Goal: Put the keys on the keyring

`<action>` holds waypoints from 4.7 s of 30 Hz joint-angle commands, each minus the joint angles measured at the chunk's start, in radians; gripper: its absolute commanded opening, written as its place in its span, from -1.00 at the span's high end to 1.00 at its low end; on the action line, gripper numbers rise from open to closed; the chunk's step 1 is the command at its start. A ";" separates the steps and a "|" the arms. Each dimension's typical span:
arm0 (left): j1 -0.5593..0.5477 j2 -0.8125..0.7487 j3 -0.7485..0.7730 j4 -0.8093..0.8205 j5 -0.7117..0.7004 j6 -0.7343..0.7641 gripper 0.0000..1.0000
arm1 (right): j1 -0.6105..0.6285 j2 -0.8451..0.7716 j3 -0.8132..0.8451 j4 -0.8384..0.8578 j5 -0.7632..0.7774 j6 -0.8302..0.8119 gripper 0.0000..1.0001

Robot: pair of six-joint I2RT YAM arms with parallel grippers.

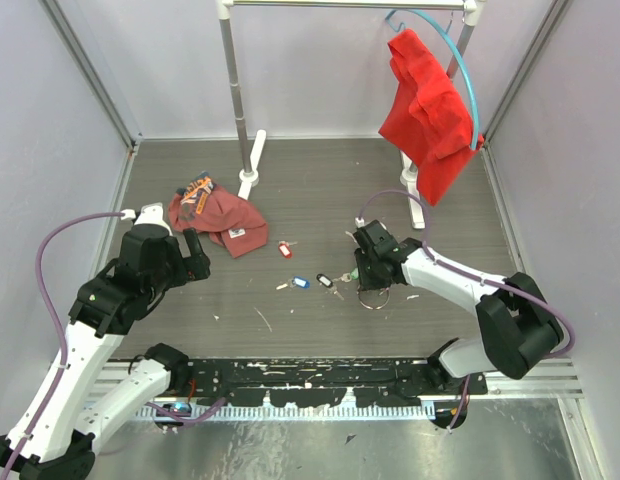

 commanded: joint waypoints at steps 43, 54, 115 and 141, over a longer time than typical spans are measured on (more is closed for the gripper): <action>-0.001 0.012 -0.016 0.031 0.033 0.021 -0.96 | 0.131 -0.213 -0.290 0.281 0.239 0.452 0.38; -0.001 0.013 -0.016 0.031 0.035 0.021 -0.96 | 0.131 -0.202 -0.292 0.283 0.255 0.464 0.41; -0.001 0.000 -0.013 0.033 0.034 0.021 -0.96 | 0.116 -0.259 -0.191 0.133 0.324 0.274 0.98; -0.313 0.051 0.024 0.377 0.152 0.146 -0.89 | 0.116 -0.369 0.387 -0.386 -0.359 -0.214 0.98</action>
